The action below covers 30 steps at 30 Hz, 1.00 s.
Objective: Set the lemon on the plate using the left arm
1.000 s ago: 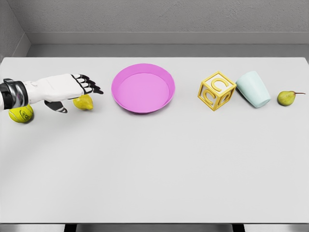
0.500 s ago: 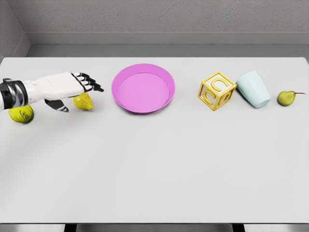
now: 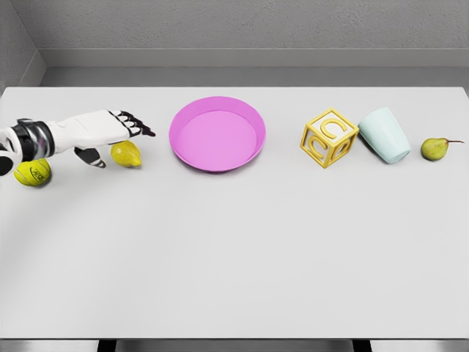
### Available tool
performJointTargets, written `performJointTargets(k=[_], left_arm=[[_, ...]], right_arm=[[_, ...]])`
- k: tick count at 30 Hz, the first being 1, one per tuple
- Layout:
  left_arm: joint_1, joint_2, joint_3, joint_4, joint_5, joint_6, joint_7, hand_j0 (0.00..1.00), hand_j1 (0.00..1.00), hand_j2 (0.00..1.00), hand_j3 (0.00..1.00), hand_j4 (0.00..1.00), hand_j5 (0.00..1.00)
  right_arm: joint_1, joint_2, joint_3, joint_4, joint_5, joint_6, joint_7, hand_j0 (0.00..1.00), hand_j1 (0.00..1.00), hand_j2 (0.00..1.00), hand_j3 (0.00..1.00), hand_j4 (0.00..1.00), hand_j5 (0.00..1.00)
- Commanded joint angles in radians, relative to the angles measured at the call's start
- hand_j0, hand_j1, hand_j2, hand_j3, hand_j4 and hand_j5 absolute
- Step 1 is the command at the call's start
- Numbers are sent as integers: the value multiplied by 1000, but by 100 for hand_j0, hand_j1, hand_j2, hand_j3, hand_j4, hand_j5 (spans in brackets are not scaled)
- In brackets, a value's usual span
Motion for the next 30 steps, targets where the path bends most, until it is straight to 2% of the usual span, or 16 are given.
performJointTargets(k=[1,8,16,18,30], left_arm=[[0,-23,0,15,3,2,2,100,100,100,100,100,100],[-2,-40,-3,78,0,2,2,100,100,100,100,100,100],[-14,-45,-3,73,-14,2,-4,100,100,100,100,100,100],[-15,-55,-1,73,-60,2,-5,100,100,100,100,100,100],[-31,-78,-1,92,-82,2,-5,100,100,100,100,100,100]], right_arm=[[0,0,0,0,0,0,0,100,100,100,100,100,100],[0,0,0,0,-1,0,0,100,100,100,100,100,100],[0,0,0,0,0,0,0,100,100,100,100,100,100],[0,0,0,0,0,0,0,100,100,100,100,100,100],[0,0,0,0,0,0,0,100,100,100,100,100,100]])
